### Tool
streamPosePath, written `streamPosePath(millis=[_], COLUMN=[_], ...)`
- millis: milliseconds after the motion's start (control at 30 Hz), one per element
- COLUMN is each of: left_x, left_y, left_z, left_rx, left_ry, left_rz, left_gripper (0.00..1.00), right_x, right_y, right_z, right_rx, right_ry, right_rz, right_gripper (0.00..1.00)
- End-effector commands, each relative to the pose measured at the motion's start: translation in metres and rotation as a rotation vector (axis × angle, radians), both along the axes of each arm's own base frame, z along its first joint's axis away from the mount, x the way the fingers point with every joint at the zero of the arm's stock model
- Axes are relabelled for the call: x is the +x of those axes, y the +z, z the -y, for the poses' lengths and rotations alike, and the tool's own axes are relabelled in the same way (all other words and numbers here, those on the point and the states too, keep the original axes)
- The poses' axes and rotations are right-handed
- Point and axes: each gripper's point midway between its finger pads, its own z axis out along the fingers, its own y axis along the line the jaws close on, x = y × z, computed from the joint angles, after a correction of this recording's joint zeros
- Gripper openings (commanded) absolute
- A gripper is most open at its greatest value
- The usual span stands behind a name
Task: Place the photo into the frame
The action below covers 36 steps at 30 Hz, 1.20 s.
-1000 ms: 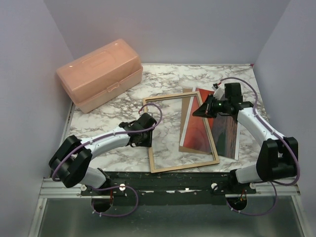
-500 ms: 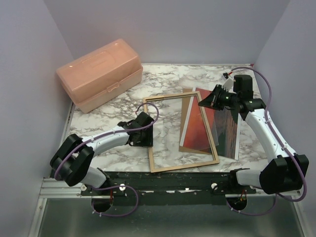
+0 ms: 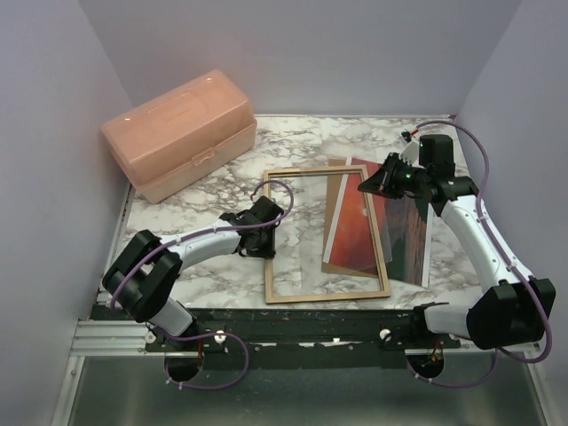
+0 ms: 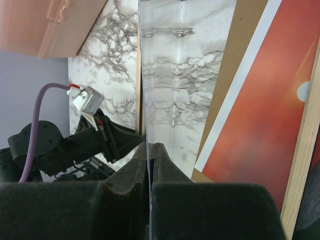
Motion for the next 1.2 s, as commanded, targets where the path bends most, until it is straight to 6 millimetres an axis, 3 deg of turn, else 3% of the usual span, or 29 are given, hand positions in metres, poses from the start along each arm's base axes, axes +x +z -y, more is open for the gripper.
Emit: streamPosePath(millis=[0, 367, 467, 567, 633, 833, 967, 1167], left_x=[0.004, 0.002, -0.002, -0.004, -0.004, 0.003, 0.007, 0.007], left_y=[-0.003, 0.006, 0.014, 0.028, 0.040, 0.058, 0.048, 0.030], left_z=[0.012, 0.025, 0.026, 0.027, 0.027, 0.003, -0.016, -0.017], left_rx=[-0.002, -0.055, -0.086, -0.136, -0.174, -0.245, -0.235, -0.216], left_ry=[-0.053, -0.092, -0.097, -0.106, -0.105, -0.044, 0.010, 0.010], left_rz=[0.023, 0.044, 0.051, 0.071, 0.093, 0.134, 0.103, 0.067], left_gripper=[0.11, 0.12, 0.33, 0.61, 0.69, 0.68, 0.59, 0.48], right_x=[-0.001, -0.003, -0.004, -0.005, -0.006, -0.006, -0.006, -0.006], right_y=[0.014, 0.014, 0.015, 0.016, 0.017, 0.021, 0.024, 0.023], right_z=[0.004, 0.003, 0.001, -0.002, -0.005, -0.011, -0.017, -0.020], right_rx=[-0.008, 0.002, 0.012, 0.031, 0.048, 0.092, 0.144, 0.183], right_ry=[-0.021, -0.015, -0.006, 0.009, 0.022, 0.040, 0.055, 0.048], right_rz=[0.033, 0.030, 0.034, 0.043, 0.052, 0.065, 0.067, 0.058], right_gripper=[0.00, 0.00, 0.00, 0.00, 0.00, 0.00, 0.00, 0.00])
